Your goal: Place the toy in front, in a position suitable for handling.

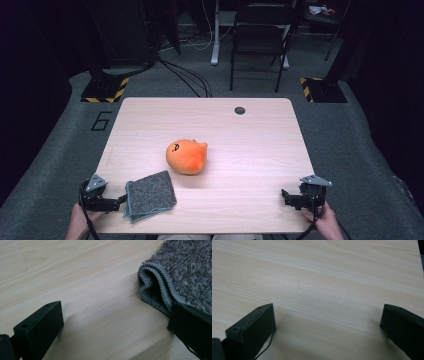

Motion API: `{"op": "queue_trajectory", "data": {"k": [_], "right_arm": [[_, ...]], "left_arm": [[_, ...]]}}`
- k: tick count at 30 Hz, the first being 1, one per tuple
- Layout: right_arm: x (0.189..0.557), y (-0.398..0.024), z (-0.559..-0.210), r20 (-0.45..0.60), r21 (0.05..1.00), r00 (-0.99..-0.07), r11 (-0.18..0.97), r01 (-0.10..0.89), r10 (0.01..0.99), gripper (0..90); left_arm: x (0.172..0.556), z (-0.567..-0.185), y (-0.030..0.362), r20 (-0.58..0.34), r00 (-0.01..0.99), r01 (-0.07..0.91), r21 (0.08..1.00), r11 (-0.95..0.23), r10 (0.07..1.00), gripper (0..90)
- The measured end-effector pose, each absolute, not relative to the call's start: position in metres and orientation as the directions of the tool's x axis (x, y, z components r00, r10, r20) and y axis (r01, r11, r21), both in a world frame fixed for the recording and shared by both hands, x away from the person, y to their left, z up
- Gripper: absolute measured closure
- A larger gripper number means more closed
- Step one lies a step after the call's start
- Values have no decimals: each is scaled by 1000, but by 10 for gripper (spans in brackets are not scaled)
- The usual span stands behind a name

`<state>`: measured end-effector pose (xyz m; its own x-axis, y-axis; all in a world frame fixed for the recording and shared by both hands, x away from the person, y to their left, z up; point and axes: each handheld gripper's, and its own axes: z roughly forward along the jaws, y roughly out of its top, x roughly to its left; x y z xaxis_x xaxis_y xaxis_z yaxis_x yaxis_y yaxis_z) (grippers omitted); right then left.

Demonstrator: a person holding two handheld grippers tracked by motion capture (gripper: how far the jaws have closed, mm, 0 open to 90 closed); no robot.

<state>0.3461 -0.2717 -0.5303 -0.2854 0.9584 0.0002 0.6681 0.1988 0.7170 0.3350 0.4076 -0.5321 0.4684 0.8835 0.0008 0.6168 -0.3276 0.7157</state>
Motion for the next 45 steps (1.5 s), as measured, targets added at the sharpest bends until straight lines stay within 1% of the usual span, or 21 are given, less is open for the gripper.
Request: {"op": "queue_trajectory", "data": {"k": [16, 22, 24, 26, 27, 31, 32, 33, 35, 36, 38, 40, 41, 45], "right_arm": [[346, -270, -530, 1, 716, -275, 191, 671, 961, 0], [345, -274, -530, -4, 717, -293, 207, 666, 956, 0], [345, -275, -530, -6, 716, -301, 214, 664, 954, 0], [345, -275, -530, -6, 716, -302, 215, 664, 953, 0], [346, -274, -530, -1, 716, -304, 213, 665, 953, 0], [347, -275, -530, 1, 718, -310, 215, 662, 951, 0], [348, -276, -530, -2, 711, -331, 234, 663, 944, 0], [349, -276, -530, -1, 711, -337, 238, 662, 941, 0], [349, -276, -529, -2, 710, -341, 242, 662, 940, 0], [350, -277, -530, -5, 710, -348, 248, 659, 938, 0], [350, -277, -529, -4, 711, -345, 245, 659, 938, 0], [350, -277, -530, -6, 711, -352, 251, 656, 936, 0], [350, -277, -530, -6, 711, -352, 251, 656, 936, 0], [350, -277, -530, -5, 712, -352, 250, 656, 936, 0]], "left_arm": [[341, -533, 406, 1, 457, 612, 725, -316, 889, 0], [341, -533, 406, 5, 438, 616, 727, -304, 899, 0], [342, -532, 407, 3, 449, 621, 718, -315, 893, 1], [343, -532, 407, -1, 438, 616, 729, -300, 899, 9], [345, -530, 407, -13, 439, 614, 734, -290, 898, 7], [347, -518, 404, -3, 449, 600, 742, -298, 894, 13], [348, -508, 400, -6, 447, 578, 765, -283, 895, 13], [348, -508, 400, -6, 447, 578, 765, -283, 895, 13], [349, -497, 396, -17, 453, 561, 782, -270, 892, 13], [350, -485, 391, -24, 467, 546, 794, -267, 884, 16], [351, -480, 388, -19, 479, 541, 794, -277, 878, 25], [356, -469, 374, -3, 501, 513, 807, -294, 866, 27], [356, -469, 374, -3, 501, 513, 807, -294, 866, 26], [368, -461, 353, -13, 541, 503, 806, -311, 841, 23]]}}
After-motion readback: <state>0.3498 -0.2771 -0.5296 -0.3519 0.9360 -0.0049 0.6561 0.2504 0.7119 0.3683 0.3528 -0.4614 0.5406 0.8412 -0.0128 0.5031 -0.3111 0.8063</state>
